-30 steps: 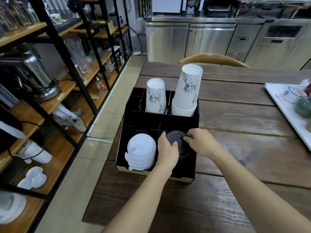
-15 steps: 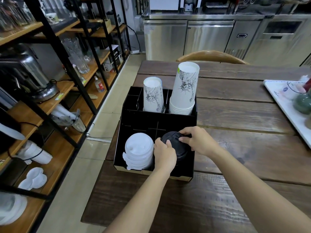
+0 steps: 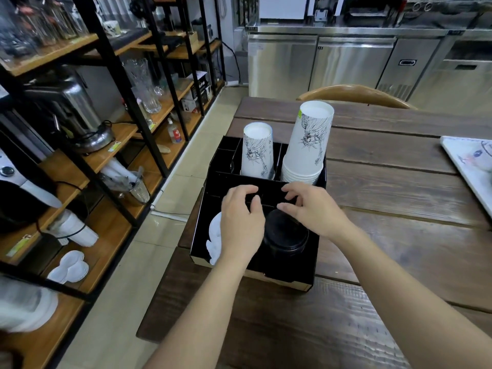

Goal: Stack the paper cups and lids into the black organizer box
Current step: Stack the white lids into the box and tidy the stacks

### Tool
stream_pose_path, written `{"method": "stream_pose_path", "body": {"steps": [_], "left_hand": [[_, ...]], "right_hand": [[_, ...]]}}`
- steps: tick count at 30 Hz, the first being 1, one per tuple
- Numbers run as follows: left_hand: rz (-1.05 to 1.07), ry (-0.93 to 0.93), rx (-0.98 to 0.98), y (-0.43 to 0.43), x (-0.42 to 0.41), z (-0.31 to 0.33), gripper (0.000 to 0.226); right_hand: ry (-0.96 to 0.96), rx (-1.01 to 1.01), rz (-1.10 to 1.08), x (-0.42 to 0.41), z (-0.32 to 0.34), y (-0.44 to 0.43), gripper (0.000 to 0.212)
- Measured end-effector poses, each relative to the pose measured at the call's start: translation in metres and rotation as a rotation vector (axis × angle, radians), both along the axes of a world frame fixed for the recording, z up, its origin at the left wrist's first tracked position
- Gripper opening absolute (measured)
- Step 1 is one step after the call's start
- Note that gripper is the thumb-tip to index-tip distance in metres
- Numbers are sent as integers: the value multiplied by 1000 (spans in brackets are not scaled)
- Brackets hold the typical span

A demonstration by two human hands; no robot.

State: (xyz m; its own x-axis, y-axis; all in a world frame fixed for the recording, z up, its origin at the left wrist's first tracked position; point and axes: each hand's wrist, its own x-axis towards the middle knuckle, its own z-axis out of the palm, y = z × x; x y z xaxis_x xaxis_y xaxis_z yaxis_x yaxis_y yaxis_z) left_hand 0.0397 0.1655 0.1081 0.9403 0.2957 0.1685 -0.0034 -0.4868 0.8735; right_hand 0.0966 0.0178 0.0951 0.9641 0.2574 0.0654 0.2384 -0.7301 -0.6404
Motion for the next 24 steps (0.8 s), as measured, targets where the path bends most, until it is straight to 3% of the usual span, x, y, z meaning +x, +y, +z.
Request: {"method": "stream_pose_path", "body": {"steps": [2,5,10,13,17,24], "left_hand": [[83,27,-46,27,1,-3,22],[155,146,-136,61,0,-17,24],[29,376,-146,77,0,-40,37],[-19,464,-147,75,0,-45,43],[-65,599,-194,70,1,-53,50],[3,523,-433,63,0,-67,47]], "right_hand": [[50,-38,190,-1,1,13,53],[31,-298,423,-1,-3,32,76],[31,-540,537,-4,-8,61,98],[43,-614,549,-1,-10,73,96],[-22,-716,552,3,-12,82,66],[-73,-765,591,6,-15,86,64]]}}
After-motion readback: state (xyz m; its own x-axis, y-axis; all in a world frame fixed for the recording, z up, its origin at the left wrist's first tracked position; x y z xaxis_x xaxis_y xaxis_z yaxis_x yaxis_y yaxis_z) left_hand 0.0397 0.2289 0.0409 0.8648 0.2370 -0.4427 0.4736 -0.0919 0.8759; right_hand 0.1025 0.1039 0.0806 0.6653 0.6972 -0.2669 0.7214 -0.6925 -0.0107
